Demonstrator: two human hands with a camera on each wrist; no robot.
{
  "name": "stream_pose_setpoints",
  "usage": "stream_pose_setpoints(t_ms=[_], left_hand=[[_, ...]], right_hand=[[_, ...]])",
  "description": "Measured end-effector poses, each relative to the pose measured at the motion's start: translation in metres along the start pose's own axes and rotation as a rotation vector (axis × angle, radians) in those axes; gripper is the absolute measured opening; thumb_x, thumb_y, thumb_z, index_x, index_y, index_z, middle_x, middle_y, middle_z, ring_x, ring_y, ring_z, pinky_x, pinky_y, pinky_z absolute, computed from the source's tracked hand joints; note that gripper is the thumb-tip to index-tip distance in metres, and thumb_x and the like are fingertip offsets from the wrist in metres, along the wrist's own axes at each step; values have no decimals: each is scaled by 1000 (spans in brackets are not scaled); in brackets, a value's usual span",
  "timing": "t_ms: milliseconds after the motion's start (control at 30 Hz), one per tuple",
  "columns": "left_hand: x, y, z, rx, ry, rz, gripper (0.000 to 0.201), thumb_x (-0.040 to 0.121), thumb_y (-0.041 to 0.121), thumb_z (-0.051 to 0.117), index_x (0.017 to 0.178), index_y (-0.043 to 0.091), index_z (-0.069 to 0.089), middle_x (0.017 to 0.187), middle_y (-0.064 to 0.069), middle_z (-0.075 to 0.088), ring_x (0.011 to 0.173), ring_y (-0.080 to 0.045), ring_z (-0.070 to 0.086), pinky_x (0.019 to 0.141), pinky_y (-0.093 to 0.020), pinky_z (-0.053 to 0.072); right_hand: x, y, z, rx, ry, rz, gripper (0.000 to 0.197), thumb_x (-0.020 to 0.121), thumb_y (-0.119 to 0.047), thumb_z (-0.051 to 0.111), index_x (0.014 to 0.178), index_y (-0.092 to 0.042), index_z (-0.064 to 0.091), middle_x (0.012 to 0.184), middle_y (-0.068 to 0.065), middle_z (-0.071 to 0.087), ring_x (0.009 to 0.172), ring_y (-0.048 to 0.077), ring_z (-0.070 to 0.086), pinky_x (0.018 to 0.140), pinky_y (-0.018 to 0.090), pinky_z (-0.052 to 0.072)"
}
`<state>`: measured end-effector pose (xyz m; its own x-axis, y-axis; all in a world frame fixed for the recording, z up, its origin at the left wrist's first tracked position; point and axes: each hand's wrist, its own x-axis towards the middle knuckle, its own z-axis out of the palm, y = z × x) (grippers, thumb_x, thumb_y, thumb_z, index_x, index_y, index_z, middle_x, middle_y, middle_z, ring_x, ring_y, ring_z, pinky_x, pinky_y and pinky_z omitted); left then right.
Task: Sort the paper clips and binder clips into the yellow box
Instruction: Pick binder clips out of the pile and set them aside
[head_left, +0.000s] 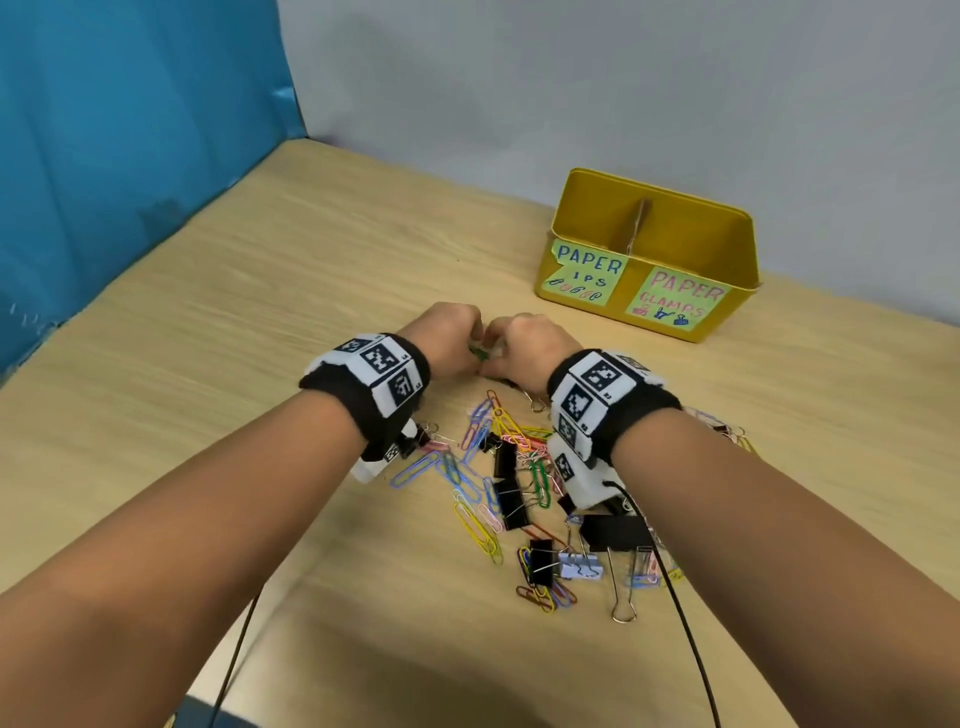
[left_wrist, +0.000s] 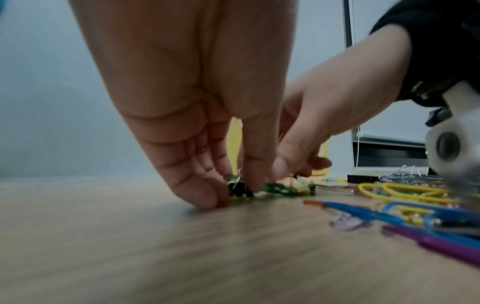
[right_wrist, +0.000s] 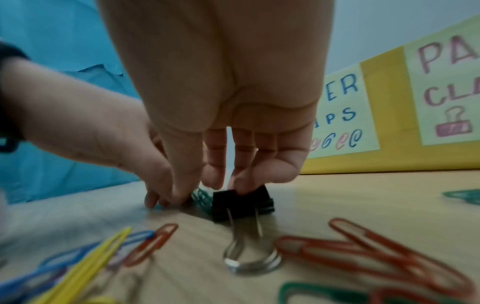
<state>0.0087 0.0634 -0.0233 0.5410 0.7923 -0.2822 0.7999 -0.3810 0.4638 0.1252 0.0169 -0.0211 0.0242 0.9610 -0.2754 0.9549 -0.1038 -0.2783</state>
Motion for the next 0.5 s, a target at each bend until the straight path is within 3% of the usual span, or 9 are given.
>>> stream_pose_setpoints(t_ms=[133, 267, 400, 500], left_hand=[[-6, -4, -1, -80, -21, 39, 48, 73, 16, 71, 114, 6, 48, 96, -12, 58, 91, -28, 58, 72, -28, 43], [-8, -9, -1, 1, -6, 37, 49, 75, 17, 71, 113, 7, 43, 95, -10, 55, 83, -23, 52, 69, -30, 41], [-9, -12, -2, 23, -2, -3, 51, 76, 14, 68, 119, 7, 41, 103, -15, 58, 93, -28, 57, 74, -30, 44], [-9, -18, -6, 17, 44, 0, 66, 77, 7, 66, 134, 10, 34, 124, -17, 51, 115, -31, 52, 94, -37, 45]], right_hand=[[5, -4, 3, -69, -33, -16, 34, 81, -32, 64, 110, -16, 60, 109, 11, 64, 101, 29, 61, 77, 32, 46], [4, -2, -2, 130, -26, 31, 25, 83, -22, 58, 105, -13, 64, 107, 10, 66, 100, 27, 60, 83, 33, 48], [2, 6, -2, 196, -13, 57, 27, 82, -13, 55, 108, -17, 64, 99, 5, 61, 95, 21, 57, 84, 27, 46], [1, 17, -6, 145, 50, 53, 37, 76, -9, 59, 109, -26, 63, 110, 5, 56, 104, 22, 52, 94, 30, 46]])
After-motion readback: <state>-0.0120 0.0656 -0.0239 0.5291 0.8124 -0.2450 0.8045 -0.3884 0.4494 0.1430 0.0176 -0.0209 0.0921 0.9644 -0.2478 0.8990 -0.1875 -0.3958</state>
